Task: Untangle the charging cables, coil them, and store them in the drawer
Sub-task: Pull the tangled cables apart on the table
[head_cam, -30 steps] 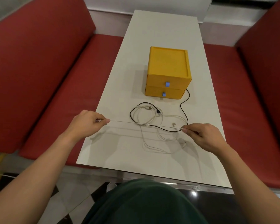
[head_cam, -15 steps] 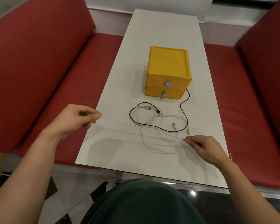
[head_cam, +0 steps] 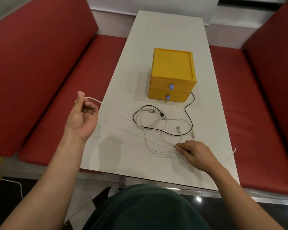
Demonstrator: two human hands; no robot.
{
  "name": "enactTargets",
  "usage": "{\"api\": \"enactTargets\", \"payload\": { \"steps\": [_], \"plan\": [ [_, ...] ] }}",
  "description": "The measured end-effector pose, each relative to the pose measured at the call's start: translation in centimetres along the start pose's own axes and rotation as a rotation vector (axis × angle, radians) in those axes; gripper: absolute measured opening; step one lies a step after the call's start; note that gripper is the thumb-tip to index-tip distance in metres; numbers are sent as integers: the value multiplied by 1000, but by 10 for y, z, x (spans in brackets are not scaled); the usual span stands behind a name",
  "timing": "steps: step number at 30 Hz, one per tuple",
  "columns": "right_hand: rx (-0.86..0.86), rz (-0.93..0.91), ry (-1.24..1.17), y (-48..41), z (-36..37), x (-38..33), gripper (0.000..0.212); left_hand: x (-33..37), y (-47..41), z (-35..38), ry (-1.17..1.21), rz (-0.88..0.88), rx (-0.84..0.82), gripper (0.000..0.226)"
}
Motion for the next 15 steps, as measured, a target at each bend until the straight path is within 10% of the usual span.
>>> {"api": "enactTargets", "payload": {
  "steps": [8,15],
  "plan": [
    [-90,22,36,0,-2,-7,57,-10,12,28,-486,72,-178,24],
    [175,205,-180,-96,-38,-27,25,-29,29,49,-769,175,-217,24]
  ]
}}
Point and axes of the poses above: each hand's wrist, its own y-axis away from the middle knuckle, its own z-axis out of the palm, x = y × z, the point moved 5 cm from there along -y, towards the middle knuckle
